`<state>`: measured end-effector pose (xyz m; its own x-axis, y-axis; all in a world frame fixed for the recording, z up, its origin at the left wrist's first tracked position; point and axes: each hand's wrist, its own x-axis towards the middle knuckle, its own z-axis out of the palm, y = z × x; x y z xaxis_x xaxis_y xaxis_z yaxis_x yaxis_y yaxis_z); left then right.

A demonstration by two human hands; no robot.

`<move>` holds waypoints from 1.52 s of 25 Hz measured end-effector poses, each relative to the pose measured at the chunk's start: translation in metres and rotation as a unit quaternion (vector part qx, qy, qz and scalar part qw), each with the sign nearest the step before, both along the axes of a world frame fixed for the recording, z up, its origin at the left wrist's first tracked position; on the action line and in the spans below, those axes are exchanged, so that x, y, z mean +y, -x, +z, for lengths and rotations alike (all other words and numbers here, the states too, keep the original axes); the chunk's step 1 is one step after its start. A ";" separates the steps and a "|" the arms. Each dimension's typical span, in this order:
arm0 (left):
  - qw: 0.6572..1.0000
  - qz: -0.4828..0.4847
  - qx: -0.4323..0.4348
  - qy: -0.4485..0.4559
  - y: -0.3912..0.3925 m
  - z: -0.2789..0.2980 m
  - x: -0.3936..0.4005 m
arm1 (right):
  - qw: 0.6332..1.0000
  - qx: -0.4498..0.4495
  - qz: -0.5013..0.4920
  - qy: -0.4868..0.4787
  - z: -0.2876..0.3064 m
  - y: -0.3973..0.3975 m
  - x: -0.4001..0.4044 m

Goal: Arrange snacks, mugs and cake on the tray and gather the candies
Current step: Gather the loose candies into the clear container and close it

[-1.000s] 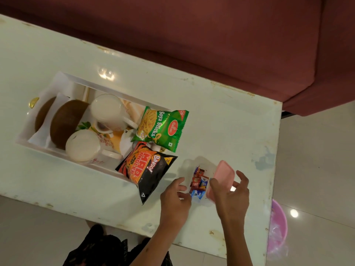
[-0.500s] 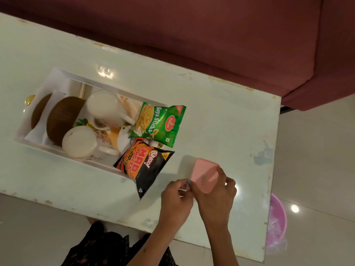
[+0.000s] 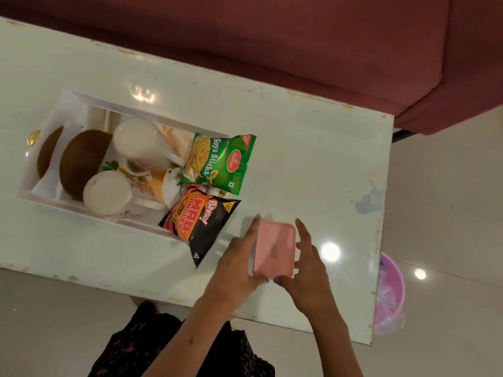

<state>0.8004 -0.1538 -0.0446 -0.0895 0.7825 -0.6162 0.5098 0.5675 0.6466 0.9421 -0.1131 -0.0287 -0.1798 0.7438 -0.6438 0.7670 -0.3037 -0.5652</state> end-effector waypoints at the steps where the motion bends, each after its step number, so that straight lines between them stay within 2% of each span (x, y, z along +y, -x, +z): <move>1: 1.000 -0.023 0.006 0.004 0.002 0.002 0.006 | 1.000 -0.008 0.026 0.004 0.002 0.001 0.004; 6: 0.994 -0.093 0.022 0.049 0.002 0.003 0.020 | 0.993 -0.064 0.095 0.022 0.004 0.003 0.016; 11: 0.999 -0.028 0.002 0.043 -0.003 -0.004 0.016 | 0.992 -0.091 0.084 -0.006 0.006 0.009 0.013; 15: 0.999 -0.014 0.003 0.039 -0.006 -0.006 0.015 | 0.989 -0.121 0.082 -0.004 0.006 0.014 0.015; 27: 0.999 0.004 -0.023 0.039 -0.005 0.004 0.018 | 0.994 -0.092 0.064 0.007 0.007 0.011 0.018; 29: 0.998 0.018 -0.043 0.031 -0.002 0.000 0.013 | 0.997 -0.071 0.028 0.001 0.002 0.008 0.019; 33: 0.986 0.125 -0.107 0.029 -0.007 -0.005 -0.006 | 0.998 -0.035 -0.058 -0.011 -0.009 0.000 0.010; 38: 0.960 0.234 -0.146 0.051 -0.009 -0.006 -0.035 | 0.979 -0.010 -0.203 -0.002 -0.021 -0.003 -0.011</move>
<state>0.8092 -0.1890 -0.0502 -0.2295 0.6329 -0.7395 -0.0112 0.7580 0.6522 0.9452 -0.1238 -0.0497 0.1429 0.7544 -0.6407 0.5944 -0.5830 -0.5539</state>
